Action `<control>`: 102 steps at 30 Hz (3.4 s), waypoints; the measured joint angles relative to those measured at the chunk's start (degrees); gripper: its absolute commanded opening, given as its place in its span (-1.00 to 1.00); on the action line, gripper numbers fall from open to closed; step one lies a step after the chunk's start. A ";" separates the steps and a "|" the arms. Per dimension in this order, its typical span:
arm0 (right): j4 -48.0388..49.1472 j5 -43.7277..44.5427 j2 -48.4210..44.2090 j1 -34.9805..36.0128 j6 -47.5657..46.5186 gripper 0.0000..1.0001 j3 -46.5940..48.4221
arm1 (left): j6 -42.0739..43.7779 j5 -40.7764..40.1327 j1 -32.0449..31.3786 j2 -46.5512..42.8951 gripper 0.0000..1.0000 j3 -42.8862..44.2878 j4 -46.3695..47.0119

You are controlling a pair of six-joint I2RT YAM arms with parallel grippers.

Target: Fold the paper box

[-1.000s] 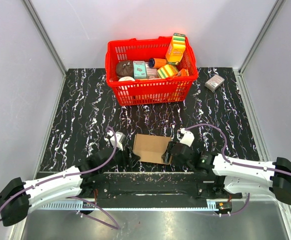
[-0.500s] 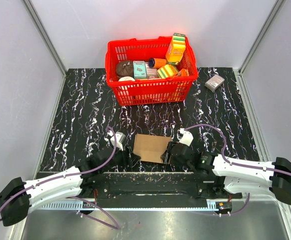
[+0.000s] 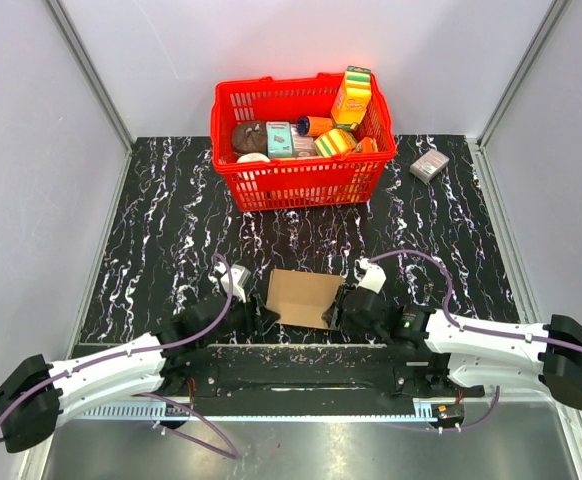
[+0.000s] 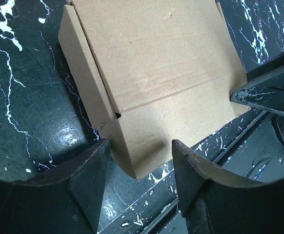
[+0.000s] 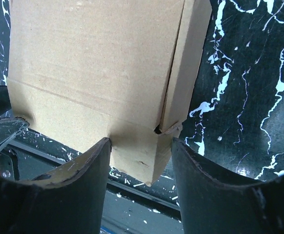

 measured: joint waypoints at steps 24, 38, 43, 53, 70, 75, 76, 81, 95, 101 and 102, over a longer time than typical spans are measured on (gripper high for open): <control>0.52 -0.07 0.00 0.00 0.52 0.02 -0.35 | -0.20 0.04 0.11 0.85 -0.03 -0.15 0.85; 0.39 0.04 0.00 0.00 0.63 0.01 -0.37 | -1.53 0.02 0.28 2.43 -0.17 -1.38 4.07; 0.37 0.04 0.00 0.00 0.63 0.01 -0.42 | -2.01 0.04 0.33 2.97 -0.20 -2.01 5.49; 0.42 0.24 0.20 0.00 0.63 -0.03 -0.48 | -2.10 0.02 0.33 3.34 -0.20 -2.01 5.95; 0.44 1.81 0.20 0.00 -1.42 0.29 -0.59 | -1.51 -0.55 0.31 3.34 -0.16 -2.01 6.01; -0.52 3.10 -0.74 0.00 -3.04 0.39 -0.52 | -0.79 -0.85 0.31 3.34 -0.15 -2.01 5.92; -1.01 3.30 -0.90 0.00 -3.34 0.38 -0.46 | -0.61 -0.96 0.31 3.34 -0.15 -1.97 5.90; -1.84 3.45 -1.64 0.00 -4.13 0.25 -0.42 | 0.07 -1.38 0.31 3.34 -0.15 -1.90 5.70; -2.01 1.36 -3.32 0.00 -5.46 0.19 -0.42 | 0.11 -1.66 0.31 3.34 -0.14 -1.90 5.66; -1.97 0.22 -0.07 0.00 -5.95 0.21 -0.37 | 0.13 -1.66 0.31 3.34 -0.11 -1.90 5.62; -1.97 0.22 0.22 0.00 -6.05 0.18 -0.35 | 0.13 -1.66 0.31 3.32 -0.11 -1.90 5.57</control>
